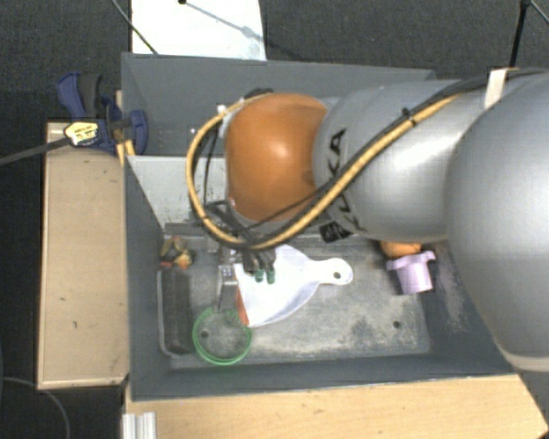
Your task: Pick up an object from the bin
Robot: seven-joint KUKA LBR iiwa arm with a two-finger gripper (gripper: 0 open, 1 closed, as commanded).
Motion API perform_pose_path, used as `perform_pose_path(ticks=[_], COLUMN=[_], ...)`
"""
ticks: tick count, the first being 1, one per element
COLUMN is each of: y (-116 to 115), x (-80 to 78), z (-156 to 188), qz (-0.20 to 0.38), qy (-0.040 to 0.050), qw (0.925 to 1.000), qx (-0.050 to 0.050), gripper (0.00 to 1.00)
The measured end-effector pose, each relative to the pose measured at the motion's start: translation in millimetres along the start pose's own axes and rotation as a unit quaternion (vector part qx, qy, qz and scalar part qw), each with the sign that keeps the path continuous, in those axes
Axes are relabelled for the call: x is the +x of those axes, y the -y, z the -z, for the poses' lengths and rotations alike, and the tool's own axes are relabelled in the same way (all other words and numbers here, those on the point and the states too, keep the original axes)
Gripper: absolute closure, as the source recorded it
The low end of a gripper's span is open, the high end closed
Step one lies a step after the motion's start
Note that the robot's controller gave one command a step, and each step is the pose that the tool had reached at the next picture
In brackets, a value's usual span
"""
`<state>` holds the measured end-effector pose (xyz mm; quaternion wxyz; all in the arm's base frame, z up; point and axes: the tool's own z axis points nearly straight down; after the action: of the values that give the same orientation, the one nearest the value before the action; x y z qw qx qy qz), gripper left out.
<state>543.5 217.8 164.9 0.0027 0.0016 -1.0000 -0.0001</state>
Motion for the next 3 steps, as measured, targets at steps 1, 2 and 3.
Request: perform_pose_path(ticks=[1,2,3], y=[1.1,26.2,46.6], x=[-2.1,-4.2,5.9], z=[4.8,-40.6,-86.2], qz=[-0.002,-0.014,-0.029], qy=[0.0038,0.0073,0.0051], qw=[1.0,0.9999,0.9996], qx=[-0.001,-0.002,-0.001], gripper=[0.0,0.0,0.0])
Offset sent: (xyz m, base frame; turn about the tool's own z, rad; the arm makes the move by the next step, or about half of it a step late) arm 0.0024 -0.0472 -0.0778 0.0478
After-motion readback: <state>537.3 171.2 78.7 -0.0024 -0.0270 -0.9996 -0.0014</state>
